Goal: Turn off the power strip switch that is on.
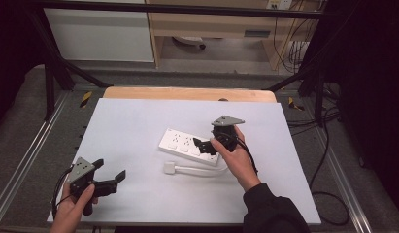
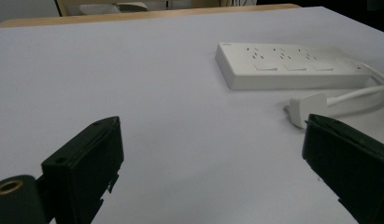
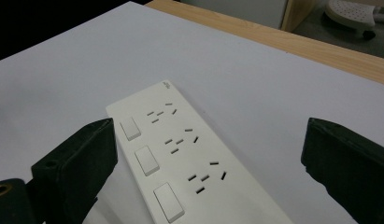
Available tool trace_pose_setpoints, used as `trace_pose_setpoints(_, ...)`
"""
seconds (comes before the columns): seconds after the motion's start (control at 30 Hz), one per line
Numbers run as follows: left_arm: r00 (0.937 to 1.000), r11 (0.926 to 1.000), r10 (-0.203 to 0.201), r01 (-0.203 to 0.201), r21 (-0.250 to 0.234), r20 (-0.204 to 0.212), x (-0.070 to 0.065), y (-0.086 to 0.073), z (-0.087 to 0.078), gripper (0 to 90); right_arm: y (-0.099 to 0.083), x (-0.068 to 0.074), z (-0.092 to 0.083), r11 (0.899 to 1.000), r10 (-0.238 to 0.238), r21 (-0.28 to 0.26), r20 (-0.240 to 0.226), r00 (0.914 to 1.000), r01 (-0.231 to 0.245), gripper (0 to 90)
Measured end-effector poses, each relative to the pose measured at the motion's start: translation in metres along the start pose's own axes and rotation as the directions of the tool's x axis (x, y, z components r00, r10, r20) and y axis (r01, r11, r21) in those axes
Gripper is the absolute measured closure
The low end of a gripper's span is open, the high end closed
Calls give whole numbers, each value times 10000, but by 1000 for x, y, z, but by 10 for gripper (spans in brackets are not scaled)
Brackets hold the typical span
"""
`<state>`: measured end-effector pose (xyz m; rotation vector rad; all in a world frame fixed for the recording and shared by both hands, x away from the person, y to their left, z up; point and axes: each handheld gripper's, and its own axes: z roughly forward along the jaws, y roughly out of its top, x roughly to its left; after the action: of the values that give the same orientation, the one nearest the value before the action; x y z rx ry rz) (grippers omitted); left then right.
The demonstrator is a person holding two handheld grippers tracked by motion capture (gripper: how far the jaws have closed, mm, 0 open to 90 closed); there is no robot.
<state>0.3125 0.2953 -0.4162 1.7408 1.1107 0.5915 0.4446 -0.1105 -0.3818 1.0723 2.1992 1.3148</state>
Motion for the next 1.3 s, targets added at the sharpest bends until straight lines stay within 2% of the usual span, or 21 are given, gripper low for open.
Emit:
trace_pose_setpoints(0.2,10000,10000,-3,3,-22,-2,1,0,0,52,3,-8,-8,9999,99,-74,133,9999,-98,40)
trace_pose_setpoints(0.4,10000,10000,28,-28,-16,0,0,0,0,52,8,-19,-20,9986,291,-456,315,9991,-277,30)
trace_pose_setpoints(0.73,10000,10000,76,-76,40,18,-1,0,1,53,12,-32,-39,9953,332,-930,542,9980,-280,30)
trace_pose_setpoints(1.07,10000,10000,60,-60,46,27,0,0,1,52,8,-48,-64,9880,560,-1483,800,9952,-437,27)
trace_pose_setpoints(1.3,10000,10000,45,-46,45,45,-1,0,1,52,2,-54,-83,9817,544,-1871,925,9942,-363,24)
